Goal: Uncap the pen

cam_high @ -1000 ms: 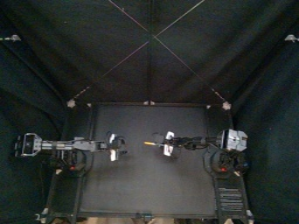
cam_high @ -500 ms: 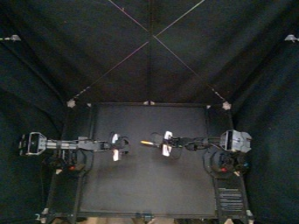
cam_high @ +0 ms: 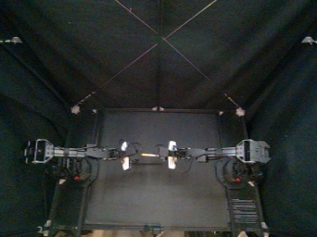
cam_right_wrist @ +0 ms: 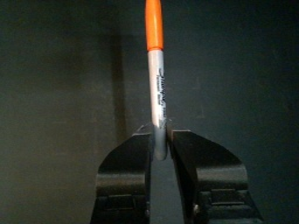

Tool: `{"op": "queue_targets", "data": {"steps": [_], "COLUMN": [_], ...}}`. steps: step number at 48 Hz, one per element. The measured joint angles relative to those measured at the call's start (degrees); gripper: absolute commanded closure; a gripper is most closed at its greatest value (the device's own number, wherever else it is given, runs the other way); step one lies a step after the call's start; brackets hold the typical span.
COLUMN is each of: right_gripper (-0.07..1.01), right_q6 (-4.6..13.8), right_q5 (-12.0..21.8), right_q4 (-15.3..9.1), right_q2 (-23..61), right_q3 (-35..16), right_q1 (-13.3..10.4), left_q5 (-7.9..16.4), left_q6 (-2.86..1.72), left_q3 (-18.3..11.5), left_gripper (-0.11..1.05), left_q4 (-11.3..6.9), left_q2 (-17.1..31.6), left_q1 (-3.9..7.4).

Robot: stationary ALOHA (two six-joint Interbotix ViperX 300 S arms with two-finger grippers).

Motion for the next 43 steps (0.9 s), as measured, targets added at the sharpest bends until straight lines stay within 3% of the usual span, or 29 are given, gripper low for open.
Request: {"op": "queue_targets", "data": {"steps": [20, 24, 37, 43], "right_gripper": [0.42, 0.42, 0.42, 0.42], "right_q6": [-0.09, 0.09, -0.35, -0.35], "right_q5": [0.00, 0.09, 0.00, 0.09], "right_q4": [-0.35, -0.35, -0.35, -0.53], "right_q2": [0.00, 0.00, 0.00, 0.00], "right_q3": [-0.53, -0.44, -0.62, -0.62], "right_q1": [1.49, 1.49, 1.14, 1.05], "left_q5": [0.79, 0.97, 1.41, 1.41], "left_q6": [0.00, 0.09, 0.18, 0.26], "left_q3": [-3.25, -3.25, -3.25, -3.25], "left_gripper": [0.15, 0.19, 0.54, 0.57], "left_q4": [0.00, -0.09, 0.18, 0.18], "left_q2": [4.66, 4.66, 4.66, 4.66], "left_q1": [0.53, 0.53, 0.35, 0.35]}}
